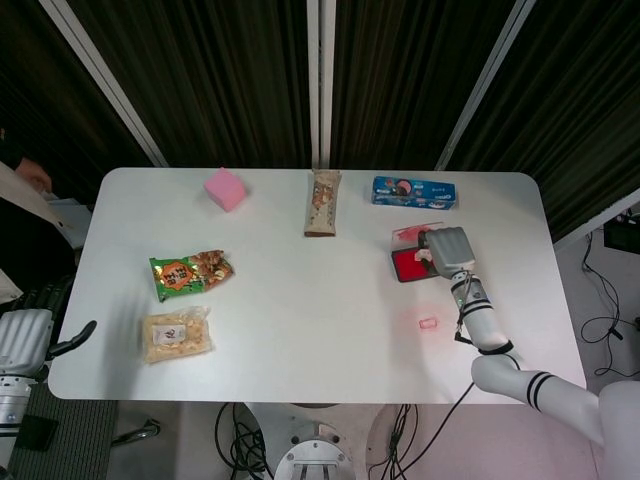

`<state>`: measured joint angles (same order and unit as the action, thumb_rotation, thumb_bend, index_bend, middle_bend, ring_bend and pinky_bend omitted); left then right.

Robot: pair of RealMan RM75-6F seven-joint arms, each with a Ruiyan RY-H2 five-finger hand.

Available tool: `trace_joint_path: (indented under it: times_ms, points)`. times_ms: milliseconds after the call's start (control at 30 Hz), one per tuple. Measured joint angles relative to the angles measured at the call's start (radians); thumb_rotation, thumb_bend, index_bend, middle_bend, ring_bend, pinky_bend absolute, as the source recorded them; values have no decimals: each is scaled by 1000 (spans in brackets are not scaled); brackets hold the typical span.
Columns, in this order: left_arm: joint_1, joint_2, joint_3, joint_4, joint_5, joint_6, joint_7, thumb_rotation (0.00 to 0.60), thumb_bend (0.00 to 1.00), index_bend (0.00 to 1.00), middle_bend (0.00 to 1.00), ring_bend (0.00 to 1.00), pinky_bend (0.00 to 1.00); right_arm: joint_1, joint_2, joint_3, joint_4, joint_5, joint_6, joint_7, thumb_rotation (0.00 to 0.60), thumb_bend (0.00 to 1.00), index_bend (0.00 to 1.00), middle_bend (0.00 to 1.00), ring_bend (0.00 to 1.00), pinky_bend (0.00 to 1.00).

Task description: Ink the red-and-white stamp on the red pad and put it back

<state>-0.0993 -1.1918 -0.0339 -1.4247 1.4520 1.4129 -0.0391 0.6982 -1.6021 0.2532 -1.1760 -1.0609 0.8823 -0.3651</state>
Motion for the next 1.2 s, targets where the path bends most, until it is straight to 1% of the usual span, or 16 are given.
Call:
trace_joint_path:
  times_ms: [133, 200, 333, 367, 500, 567, 667, 867, 1067, 1200]
  points:
    - [2, 0, 2, -7, 1, 3, 6, 14, 150, 84, 120, 118, 205, -30, 53, -15, -102, -16, 50, -11, 600, 313, 645, 559, 604, 697]
    - [2, -1, 2, -10, 1, 4, 9, 11, 150, 84, 120, 118, 205, -55, 80, -36, -161, -29, 83, -20, 600, 313, 645, 559, 604, 697]
    - [1, -2, 4, -16, 7, 5, 13, 15, 150, 84, 120, 118, 205, -122, 124, -102, -265, -72, 160, -36, 600, 312, 646, 554, 604, 697]
    - [0, -2, 5, -17, 9, 5, 13, 16, 150, 84, 120, 118, 205, -146, 133, -126, -287, -90, 186, -37, 600, 311, 646, 553, 604, 697]
    - [-1, -3, 8, -22, 18, 7, 16, 14, 150, 84, 120, 118, 205, -213, 144, -194, -327, -141, 251, -36, 600, 302, 650, 548, 604, 697]
    - [1, -3, 11, -24, 21, 10, 15, 16, 150, 84, 120, 118, 205, -240, 140, -218, -335, -162, 276, -30, 600, 301, 650, 546, 603, 697]
    - [4, -2, 14, -23, 24, 12, 11, 15, 150, 84, 120, 118, 205, -268, 119, -240, -332, -186, 310, -29, 600, 301, 650, 546, 603, 697]
    - [7, -1, 20, -14, 29, 14, -2, 14, 150, 84, 120, 118, 205, -299, 64, -235, -315, -171, 340, -55, 600, 301, 650, 546, 604, 697]
    - [11, 4, 23, -5, 28, 13, -19, 17, 152, 84, 120, 118, 205, -306, 32, -215, -313, -129, 342, -123, 600, 302, 650, 545, 604, 697]
    - [12, 3, 22, 3, 26, 13, -30, 16, 152, 84, 120, 118, 205, -304, 25, -206, -314, -111, 327, -146, 600, 302, 646, 539, 603, 697]
